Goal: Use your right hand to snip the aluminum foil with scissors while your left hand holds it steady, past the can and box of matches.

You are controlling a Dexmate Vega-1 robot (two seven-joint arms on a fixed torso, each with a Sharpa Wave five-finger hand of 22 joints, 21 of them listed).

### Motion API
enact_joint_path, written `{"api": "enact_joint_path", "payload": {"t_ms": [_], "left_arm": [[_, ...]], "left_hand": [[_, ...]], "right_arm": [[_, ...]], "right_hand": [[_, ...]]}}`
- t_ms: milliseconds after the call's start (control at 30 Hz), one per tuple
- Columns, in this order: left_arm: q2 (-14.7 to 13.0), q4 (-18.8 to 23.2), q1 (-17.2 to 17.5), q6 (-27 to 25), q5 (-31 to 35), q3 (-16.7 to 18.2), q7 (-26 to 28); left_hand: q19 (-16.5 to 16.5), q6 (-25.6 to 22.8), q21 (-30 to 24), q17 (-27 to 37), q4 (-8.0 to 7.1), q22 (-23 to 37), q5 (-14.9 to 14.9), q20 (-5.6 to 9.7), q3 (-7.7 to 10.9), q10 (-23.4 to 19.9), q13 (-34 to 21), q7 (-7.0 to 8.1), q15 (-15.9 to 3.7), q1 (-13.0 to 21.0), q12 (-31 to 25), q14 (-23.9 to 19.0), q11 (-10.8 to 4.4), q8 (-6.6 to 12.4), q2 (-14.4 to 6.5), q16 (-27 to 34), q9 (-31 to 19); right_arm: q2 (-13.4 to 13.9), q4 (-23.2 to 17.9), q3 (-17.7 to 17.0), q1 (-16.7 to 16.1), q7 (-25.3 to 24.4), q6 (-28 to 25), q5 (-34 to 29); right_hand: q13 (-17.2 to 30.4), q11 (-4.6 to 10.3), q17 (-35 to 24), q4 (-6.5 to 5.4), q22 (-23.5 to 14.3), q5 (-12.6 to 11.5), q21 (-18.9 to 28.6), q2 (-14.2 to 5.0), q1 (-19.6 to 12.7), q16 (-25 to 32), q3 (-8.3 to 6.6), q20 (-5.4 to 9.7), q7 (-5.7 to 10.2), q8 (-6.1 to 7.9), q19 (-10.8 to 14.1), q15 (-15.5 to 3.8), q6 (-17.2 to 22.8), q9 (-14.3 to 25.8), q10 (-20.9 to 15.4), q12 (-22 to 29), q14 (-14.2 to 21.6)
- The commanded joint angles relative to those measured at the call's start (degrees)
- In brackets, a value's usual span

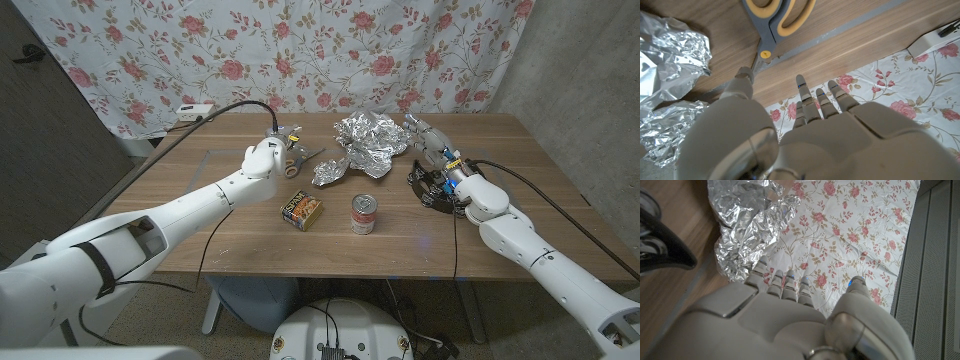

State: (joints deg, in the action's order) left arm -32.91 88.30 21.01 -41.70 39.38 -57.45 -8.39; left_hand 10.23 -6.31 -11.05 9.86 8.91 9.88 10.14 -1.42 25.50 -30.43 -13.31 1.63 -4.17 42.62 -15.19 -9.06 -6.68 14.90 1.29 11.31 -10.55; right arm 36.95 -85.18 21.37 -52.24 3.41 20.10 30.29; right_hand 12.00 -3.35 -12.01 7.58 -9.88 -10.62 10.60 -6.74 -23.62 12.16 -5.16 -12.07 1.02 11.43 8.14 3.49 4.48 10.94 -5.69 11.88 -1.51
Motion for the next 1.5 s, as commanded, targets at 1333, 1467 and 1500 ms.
{"api": "enact_joint_path", "payload": {"t_ms": [1333, 1467, 1500], "left_arm": [[2.6, -3.3, -0.1, -2.1, -2.3, -1.8, 2.5], [3.1, -4.0, -0.3, -2.6, -2.1, -2.3, 3.2], [3.3, -4.2, -0.4, -2.9, -1.9, -2.6, 3.3]], "left_hand": [[1.4, -3.9, -0.1, 0.2, 0.17, 0.0, 0.3, 0.14, -0.47, -4.3, -0.8, -1.87, -1.15, 2.2, -1.0, -3.9, -2.86, -1.58, -1.4, 1.0, -0.1], [1.6, -3.9, -0.2, 0.3, 0.15, 0.0, 0.3, 0.13, -0.52, -4.5, -0.9, -1.87, -1.20, 2.3, -1.1, -4.3, -2.84, -1.70, -1.4, 1.1, -0.1], [1.7, -3.9, -0.2, 0.3, 0.14, 0.0, 0.3, 0.13, -0.54, -4.6, -0.9, -1.87, -1.17, 2.2, -1.1, -4.4, -2.80, -1.72, -1.4, 1.1, -0.1]], "right_arm": [[0.9, -0.4, -0.8, -1.3, 0.2, -0.5, 0.9], [0.8, -0.2, -0.8, -1.2, 0.3, -0.4, 1.0], [0.9, -0.2, -0.8, -1.2, 0.3, -0.6, 1.1]], "right_hand": [[0.1, 0.16, 0.0, 0.33, -0.1, -0.2, 0.3, 0.24, -0.7, 0.2, -0.50, -0.11, 0.09, 0.08, -0.3, 0.47, 0.2, 0.1, -0.2, 0.1, -0.3], [0.1, 0.16, 0.0, 0.33, -0.1, -0.2, 0.3, 0.25, -0.6, 0.2, -0.51, -0.11, 0.09, 0.10, -0.3, 0.47, 0.3, 0.1, -0.2, 0.1, -0.3], [0.1, 0.17, 0.0, 0.33, -0.1, -0.2, 0.3, 0.24, -0.7, 0.2, -0.52, -0.11, 0.08, 0.12, -0.3, 0.44, 0.3, 0.1, -0.2, 0.1, -0.2]]}}
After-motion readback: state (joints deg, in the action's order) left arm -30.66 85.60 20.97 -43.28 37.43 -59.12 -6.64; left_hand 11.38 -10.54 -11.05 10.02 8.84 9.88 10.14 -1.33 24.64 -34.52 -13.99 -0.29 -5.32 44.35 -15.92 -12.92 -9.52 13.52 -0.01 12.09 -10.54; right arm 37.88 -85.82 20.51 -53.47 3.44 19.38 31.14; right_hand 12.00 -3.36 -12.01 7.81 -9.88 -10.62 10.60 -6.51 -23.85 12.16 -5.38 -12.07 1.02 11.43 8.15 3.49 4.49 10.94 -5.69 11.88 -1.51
